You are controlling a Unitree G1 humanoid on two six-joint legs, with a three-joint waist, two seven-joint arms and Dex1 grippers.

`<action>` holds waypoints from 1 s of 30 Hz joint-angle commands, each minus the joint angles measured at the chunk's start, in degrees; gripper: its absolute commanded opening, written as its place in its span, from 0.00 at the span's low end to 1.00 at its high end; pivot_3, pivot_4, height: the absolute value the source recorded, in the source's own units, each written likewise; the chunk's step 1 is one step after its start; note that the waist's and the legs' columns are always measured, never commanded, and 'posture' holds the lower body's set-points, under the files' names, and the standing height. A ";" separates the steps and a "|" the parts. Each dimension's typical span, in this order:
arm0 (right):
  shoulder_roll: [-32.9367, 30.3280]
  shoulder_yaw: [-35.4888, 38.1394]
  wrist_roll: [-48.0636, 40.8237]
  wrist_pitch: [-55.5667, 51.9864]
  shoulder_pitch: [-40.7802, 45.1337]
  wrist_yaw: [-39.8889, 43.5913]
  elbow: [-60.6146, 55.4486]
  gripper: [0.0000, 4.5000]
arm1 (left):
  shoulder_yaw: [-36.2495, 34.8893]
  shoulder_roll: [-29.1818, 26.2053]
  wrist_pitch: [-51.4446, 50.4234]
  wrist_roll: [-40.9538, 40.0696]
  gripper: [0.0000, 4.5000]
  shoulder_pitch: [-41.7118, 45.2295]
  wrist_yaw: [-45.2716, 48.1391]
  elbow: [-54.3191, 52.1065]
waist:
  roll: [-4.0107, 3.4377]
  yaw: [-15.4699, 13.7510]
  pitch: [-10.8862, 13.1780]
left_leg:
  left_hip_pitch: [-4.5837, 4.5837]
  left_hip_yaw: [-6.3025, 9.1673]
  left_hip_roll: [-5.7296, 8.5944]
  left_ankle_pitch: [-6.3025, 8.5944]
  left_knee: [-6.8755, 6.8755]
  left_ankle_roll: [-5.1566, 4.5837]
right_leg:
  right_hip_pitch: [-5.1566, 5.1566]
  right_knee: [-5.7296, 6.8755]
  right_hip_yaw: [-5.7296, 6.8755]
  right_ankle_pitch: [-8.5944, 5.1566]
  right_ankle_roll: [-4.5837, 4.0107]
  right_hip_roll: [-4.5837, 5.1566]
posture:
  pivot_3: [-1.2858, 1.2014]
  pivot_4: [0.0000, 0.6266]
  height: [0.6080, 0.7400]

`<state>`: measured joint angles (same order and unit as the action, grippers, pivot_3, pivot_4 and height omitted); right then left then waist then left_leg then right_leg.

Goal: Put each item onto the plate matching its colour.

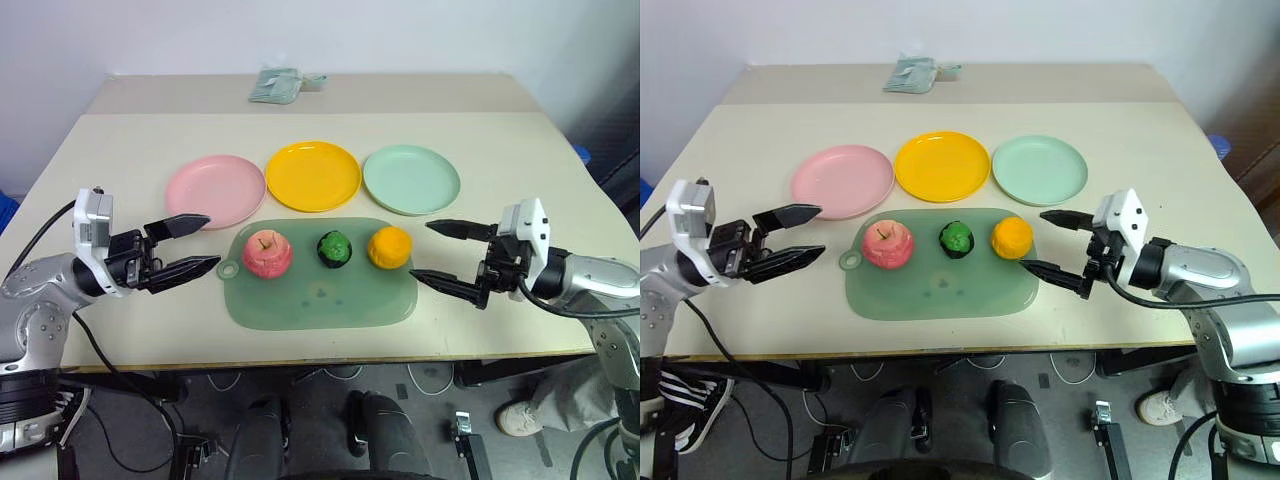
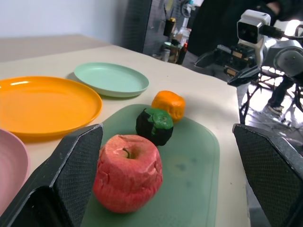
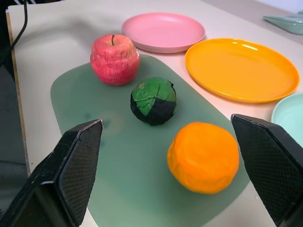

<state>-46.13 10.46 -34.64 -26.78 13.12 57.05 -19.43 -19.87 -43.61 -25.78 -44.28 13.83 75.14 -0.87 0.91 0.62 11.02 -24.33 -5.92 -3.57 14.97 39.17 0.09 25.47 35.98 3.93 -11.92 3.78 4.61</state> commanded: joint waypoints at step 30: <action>4.96 -6.26 -1.13 -3.58 3.11 -5.04 -6.41 0.98 | 9.66 6.05 7.91 8.63 1.00 15.95 2.70 14.13 | 0.01 -1.31 -0.01 | -0.02 0.01 0.07 0.00 0.03 0.00 | -0.03 0.01 0.01 0.02 0.03 0.00 | 0.52 0.24 1.00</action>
<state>-40.38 4.56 -36.05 -30.57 16.08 51.64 -23.47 -11.14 -37.59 -19.96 -37.35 28.92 77.38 12.32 0.92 -0.69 11.02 -24.34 -5.91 -3.50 14.96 39.20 0.09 25.44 35.99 3.94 -11.90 3.81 4.60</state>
